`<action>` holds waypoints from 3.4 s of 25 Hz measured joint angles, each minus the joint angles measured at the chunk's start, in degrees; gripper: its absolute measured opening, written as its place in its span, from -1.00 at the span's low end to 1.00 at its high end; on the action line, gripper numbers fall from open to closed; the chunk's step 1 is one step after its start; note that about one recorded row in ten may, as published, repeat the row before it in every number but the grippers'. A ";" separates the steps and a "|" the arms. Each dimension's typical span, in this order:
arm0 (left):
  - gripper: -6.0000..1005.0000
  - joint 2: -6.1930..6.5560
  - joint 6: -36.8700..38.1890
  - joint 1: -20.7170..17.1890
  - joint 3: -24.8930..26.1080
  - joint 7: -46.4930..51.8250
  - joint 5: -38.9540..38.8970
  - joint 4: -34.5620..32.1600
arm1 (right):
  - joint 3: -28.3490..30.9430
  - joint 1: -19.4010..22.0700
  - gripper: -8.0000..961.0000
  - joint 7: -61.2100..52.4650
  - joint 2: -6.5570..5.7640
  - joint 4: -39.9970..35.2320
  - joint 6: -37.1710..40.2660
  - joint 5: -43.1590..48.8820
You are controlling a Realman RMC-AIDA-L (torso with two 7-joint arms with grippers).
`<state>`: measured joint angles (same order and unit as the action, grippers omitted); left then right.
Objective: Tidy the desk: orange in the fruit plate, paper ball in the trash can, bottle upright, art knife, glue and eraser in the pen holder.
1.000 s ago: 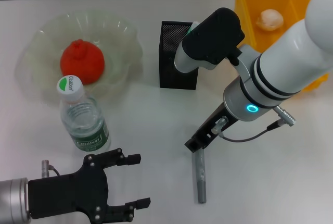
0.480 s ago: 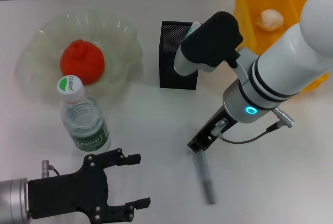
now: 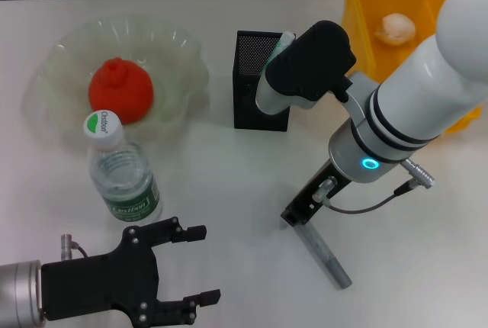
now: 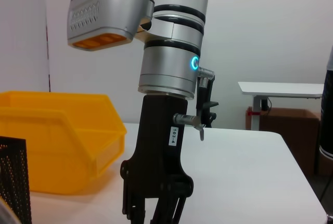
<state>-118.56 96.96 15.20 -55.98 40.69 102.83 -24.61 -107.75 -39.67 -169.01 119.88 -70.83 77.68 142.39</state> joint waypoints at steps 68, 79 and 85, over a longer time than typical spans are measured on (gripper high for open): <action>0.59 -0.09 0.01 0.12 0.00 0.02 0.00 0.00 | 22.49 3.90 -0.71 121.93 -0.03 47.91 -16.03 -99.95; 0.59 -0.18 -0.03 0.08 0.00 0.00 0.00 0.00 | 22.49 4.73 -0.68 122.03 0.00 48.22 -15.03 -100.03; 0.59 -0.18 -0.03 0.08 0.00 0.00 0.00 0.00 | 22.85 4.91 -0.66 122.06 0.00 48.30 -13.80 -100.04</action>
<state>-118.74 96.94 15.29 -55.99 40.69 102.83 -24.61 -84.90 -34.75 -46.95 119.89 -22.53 63.88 42.36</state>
